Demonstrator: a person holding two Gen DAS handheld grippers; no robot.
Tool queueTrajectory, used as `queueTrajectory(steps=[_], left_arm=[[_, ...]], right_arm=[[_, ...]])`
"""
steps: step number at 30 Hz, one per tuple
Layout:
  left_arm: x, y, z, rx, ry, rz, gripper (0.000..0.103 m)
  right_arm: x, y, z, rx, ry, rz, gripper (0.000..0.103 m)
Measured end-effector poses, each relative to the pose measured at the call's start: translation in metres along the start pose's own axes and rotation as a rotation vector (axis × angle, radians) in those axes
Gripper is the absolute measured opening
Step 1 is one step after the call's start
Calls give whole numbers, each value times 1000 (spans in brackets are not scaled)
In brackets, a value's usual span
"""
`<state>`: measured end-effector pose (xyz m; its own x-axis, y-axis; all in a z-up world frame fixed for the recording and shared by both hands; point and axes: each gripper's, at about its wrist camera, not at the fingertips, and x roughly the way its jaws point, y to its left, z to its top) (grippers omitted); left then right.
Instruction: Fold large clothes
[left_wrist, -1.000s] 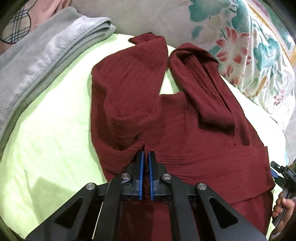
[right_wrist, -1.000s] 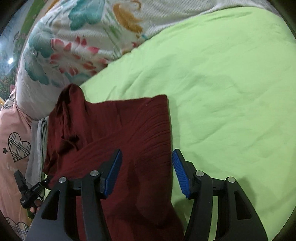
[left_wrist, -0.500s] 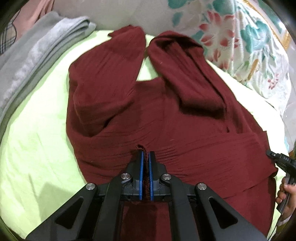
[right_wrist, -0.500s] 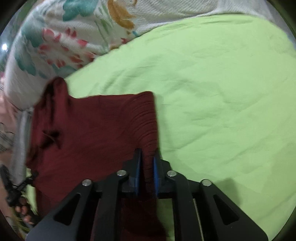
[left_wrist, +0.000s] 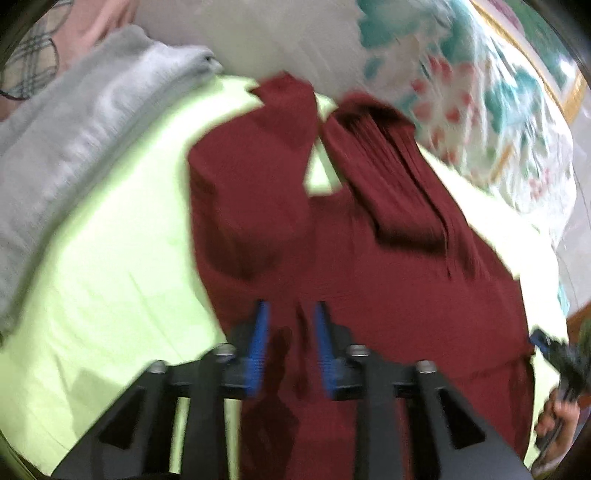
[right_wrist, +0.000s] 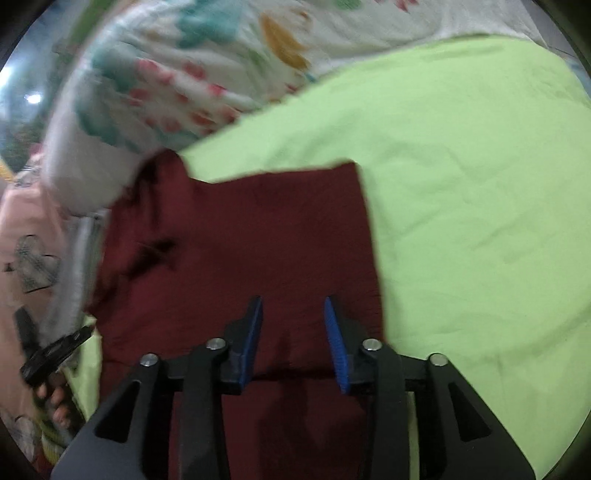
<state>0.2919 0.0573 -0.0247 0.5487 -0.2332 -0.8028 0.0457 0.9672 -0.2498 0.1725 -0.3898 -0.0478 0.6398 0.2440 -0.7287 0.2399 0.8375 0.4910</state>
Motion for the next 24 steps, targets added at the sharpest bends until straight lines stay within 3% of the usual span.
queueTrajectory(steps=[2, 5, 12, 21, 24], left_arm=[[-3, 10, 25, -37, -30, 7, 55], [4, 22, 66, -64, -61, 19, 67], [65, 53, 150, -190, -2, -44, 68], [129, 47, 209, -198, 52, -81, 69], [147, 50, 228, -275, 59, -105, 69]], right_arm=[[-13, 16, -3, -34, -14, 56, 48], [-16, 37, -8, -58, 3, 129, 51], [-5, 55, -24, -84, 68, 158, 51], [7, 55, -23, -93, 93, 117, 51], [11, 56, -23, -107, 101, 104, 51]])
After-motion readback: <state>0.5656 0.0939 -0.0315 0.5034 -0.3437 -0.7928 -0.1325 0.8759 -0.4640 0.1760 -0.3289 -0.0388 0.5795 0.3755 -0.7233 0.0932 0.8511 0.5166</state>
